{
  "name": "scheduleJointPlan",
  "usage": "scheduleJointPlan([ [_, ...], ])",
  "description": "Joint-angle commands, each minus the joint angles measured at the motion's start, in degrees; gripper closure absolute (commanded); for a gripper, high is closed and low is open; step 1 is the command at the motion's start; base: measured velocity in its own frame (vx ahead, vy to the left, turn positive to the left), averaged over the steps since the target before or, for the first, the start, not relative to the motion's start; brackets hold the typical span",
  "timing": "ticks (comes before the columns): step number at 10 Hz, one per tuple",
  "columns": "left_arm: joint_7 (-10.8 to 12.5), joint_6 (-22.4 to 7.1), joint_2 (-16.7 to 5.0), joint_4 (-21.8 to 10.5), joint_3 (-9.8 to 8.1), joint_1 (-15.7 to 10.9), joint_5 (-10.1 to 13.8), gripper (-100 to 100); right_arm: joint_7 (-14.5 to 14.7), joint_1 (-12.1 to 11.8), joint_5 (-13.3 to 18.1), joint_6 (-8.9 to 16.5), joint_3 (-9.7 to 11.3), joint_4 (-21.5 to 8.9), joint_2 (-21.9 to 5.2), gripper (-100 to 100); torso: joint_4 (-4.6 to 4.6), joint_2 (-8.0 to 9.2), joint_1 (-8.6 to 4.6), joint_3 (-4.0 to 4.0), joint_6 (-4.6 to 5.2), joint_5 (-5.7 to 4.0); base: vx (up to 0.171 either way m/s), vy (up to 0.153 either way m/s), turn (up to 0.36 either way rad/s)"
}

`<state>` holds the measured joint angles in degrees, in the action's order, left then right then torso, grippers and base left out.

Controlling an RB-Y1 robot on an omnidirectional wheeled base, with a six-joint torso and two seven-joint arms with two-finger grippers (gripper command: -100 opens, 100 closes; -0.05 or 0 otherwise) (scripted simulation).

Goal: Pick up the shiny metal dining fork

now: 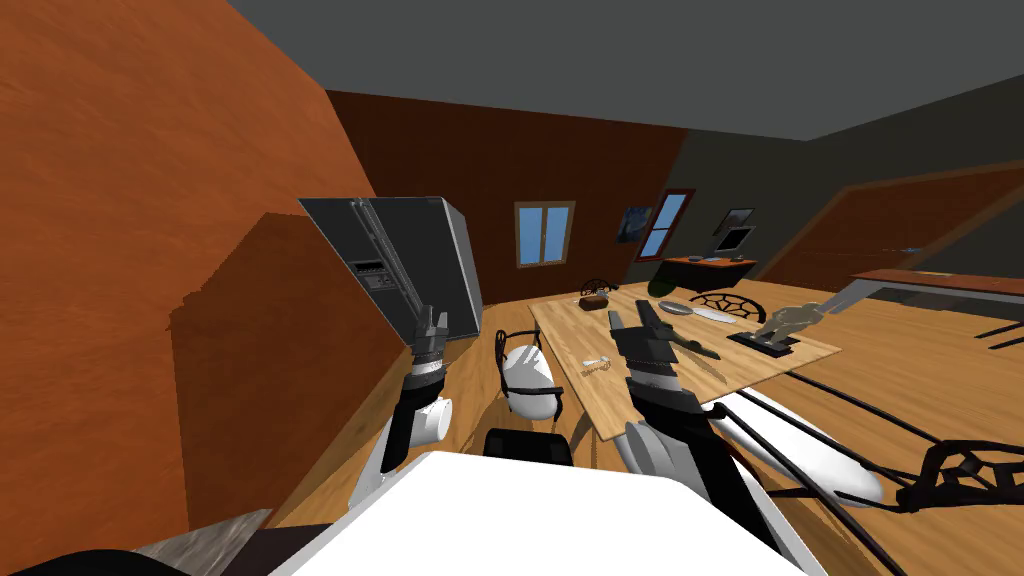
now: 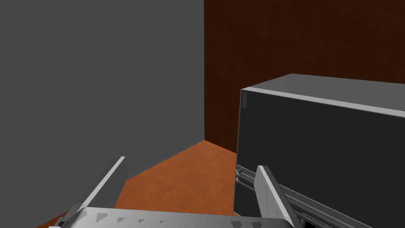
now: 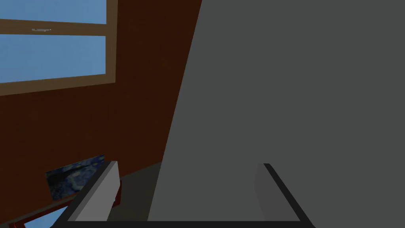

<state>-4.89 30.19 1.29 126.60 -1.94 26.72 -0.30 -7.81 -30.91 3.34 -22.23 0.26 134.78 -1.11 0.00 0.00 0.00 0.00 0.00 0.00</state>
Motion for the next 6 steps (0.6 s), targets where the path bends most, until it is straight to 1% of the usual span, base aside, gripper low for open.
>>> scheduleJointPlan([
  [1,0.00,0.00,0.00,0.00,0.00,0.00,0.00,0,1.11,-0.65,0.54,0.35,0.22,-0.60,-2.34,-100,0.00,0.00,0.00,0.00,0.00,0.00,0.000,-0.019,0.148],
  [4,0.00,0.00,0.00,0.00,0.00,0.00,0.00,0,3.79,-2.22,1.86,1.19,0.82,-2.01,-5.92,-100,0.00,0.02,-0.17,0.01,-0.01,-0.04,-0.003,-0.040,0.148],
  [6,0.00,0.00,-0.01,0.00,0.00,0.00,0.00,0,6.27,-3.68,3.08,1.98,1.37,-3.32,-8.63,-100,0.00,0.00,-0.22,0.00,-0.01,-0.05,-0.002,-0.056,0.211],
])
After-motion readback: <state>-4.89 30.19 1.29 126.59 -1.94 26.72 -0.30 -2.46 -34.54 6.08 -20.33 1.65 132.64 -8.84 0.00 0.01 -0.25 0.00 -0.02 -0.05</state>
